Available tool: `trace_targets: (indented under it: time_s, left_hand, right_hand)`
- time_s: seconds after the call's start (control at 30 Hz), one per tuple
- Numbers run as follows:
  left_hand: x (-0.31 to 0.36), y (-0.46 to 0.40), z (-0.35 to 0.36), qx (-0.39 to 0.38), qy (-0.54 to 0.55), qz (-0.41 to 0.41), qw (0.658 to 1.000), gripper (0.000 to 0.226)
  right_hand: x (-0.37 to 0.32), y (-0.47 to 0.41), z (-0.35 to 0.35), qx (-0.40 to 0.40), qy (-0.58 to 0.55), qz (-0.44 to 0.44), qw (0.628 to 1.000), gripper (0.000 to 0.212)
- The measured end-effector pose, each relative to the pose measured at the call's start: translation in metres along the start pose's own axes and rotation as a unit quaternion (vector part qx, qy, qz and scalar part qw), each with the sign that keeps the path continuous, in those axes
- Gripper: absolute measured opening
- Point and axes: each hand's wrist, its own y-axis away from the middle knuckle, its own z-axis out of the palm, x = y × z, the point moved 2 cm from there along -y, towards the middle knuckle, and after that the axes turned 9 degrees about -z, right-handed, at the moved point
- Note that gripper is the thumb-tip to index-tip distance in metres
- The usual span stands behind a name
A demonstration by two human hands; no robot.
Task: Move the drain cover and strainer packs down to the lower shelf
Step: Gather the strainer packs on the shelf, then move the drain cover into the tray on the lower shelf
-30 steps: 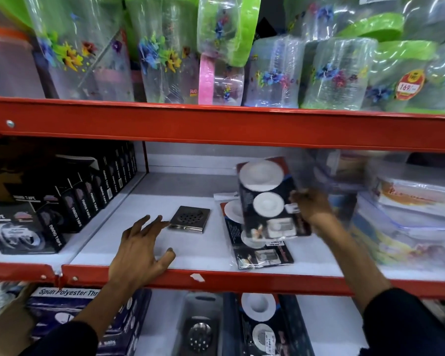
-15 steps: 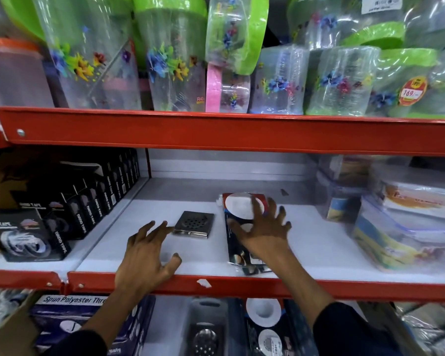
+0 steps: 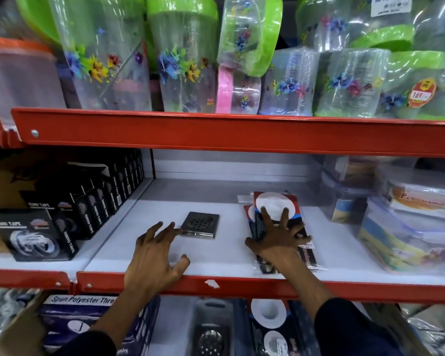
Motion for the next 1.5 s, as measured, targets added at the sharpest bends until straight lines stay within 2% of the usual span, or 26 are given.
trace_targets:
  time_s: [0.1,0.2,0.23,0.33,0.43,0.53,0.67,0.77,0.83,0.97,1.1,1.23,1.37,1.43,1.5]
  left_hand:
    - [0.002,0.001,-0.001,-0.003,0.003,-0.001,1.0,0.069]
    - [0.003,0.001,-0.003,-0.013,0.011,-0.008,1.0,0.074]
    - [0.003,0.0,-0.002,-0.018,0.01,-0.01,1.0,0.076]
    - [0.001,0.0,-0.001,-0.023,0.005,-0.012,1.0,0.08]
    - [-0.001,-0.001,-0.001,-0.026,0.005,-0.013,1.0,0.08]
    - [-0.001,-0.003,0.0,-0.028,0.005,-0.013,1.0,0.08]
    - [-0.002,-0.003,-0.001,-0.025,0.011,-0.013,1.0,0.08]
    - [-0.002,-0.003,0.0,-0.021,0.013,-0.02,0.999,0.077]
    - [-0.003,-0.003,0.001,-0.015,0.023,-0.029,0.999,0.073]
    - [-0.005,-0.003,-0.001,-0.014,0.036,-0.042,0.998,0.072]
    - [-0.004,-0.001,-0.008,-0.031,0.059,-0.037,0.997,0.072]
    - [-0.014,0.002,-0.017,-0.033,0.024,-0.024,0.999,0.072]
    - [-0.023,0.009,-0.015,-0.056,0.018,-0.045,0.997,0.069]
    - [-0.021,0.01,-0.013,-0.056,0.015,-0.055,0.997,0.065]
    - [-0.02,0.01,-0.013,-0.049,0.017,-0.068,0.996,0.064]
  right_hand:
    - [-0.007,-0.002,-0.001,0.024,0.036,-0.002,0.999,0.102]
    - [-0.038,-0.012,-0.001,0.102,0.015,-0.144,0.984,0.099]
    - [-0.051,-0.017,0.0,0.101,-0.015,-0.206,0.973,0.095]
    - [-0.092,-0.038,0.009,0.0,-0.061,-0.328,0.943,0.093]
    - [-0.113,-0.06,0.018,-0.112,-0.032,-0.339,0.934,0.102]
    - [-0.118,-0.075,0.018,-0.144,0.001,-0.347,0.927,0.103]
    - [-0.114,-0.081,0.014,-0.145,0.02,-0.365,0.92,0.104]
    - [-0.106,-0.076,0.009,-0.11,-0.003,-0.37,0.923,0.102]
    - [-0.099,-0.061,-0.003,-0.06,-0.031,-0.376,0.924,0.099]
    - [-0.076,-0.002,-0.032,0.056,-0.069,-0.39,0.917,0.1]
    - [-0.057,0.063,-0.035,0.109,-0.067,-0.408,0.904,0.103]
    - [-0.046,0.104,-0.015,0.155,-0.061,-0.474,0.865,0.108]
    - [-0.039,0.129,0.025,0.205,-0.068,-0.593,0.776,0.102]
    - [-0.035,0.137,0.05,0.205,-0.066,-0.641,0.737,0.097]
    - [-0.03,0.142,0.078,0.184,-0.058,-0.664,0.723,0.093]
